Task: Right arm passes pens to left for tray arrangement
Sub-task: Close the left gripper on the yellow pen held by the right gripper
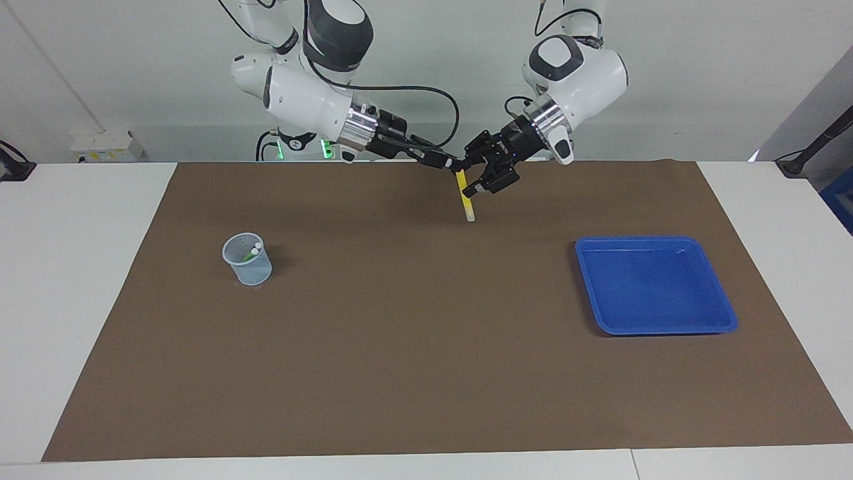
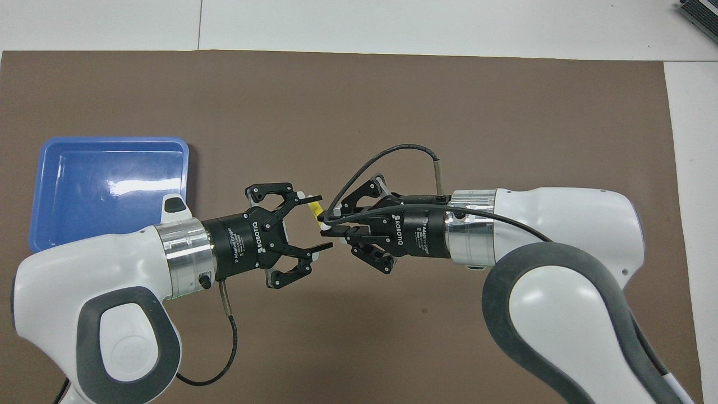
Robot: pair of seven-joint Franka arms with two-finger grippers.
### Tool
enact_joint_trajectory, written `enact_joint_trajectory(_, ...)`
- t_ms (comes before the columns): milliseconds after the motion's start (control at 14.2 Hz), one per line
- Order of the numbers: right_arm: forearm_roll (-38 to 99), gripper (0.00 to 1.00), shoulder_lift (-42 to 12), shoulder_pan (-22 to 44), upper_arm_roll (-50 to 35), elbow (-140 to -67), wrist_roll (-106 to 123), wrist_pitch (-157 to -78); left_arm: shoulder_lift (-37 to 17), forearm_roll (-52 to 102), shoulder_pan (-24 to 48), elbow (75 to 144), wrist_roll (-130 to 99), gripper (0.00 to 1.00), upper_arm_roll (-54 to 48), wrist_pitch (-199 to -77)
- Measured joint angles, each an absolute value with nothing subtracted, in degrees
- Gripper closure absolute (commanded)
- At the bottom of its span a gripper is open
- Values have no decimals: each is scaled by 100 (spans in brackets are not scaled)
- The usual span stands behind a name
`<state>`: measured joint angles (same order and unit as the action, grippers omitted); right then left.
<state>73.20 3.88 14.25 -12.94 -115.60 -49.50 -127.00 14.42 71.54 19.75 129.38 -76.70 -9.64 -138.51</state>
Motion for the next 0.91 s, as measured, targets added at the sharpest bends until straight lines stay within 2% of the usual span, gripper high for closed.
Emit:
enact_joint_trajectory(351,7320,100,387,1426,-1296,-11565,-4950,-12694,1443,7154,1974,12931,-7653,65,-954,-13865)
enact_joint_trajectory(562,7320,100,387,1427,-1297,-11579,-4950,-12643,1443,7154,1966,12914,-7598,98,-936,-13874)
enact_joint_trajectory(914,7325,100,386,1415,-1291,-11578,-4988,-12633,1444,7150,1963,12916,-7309,100,-946,-13869)
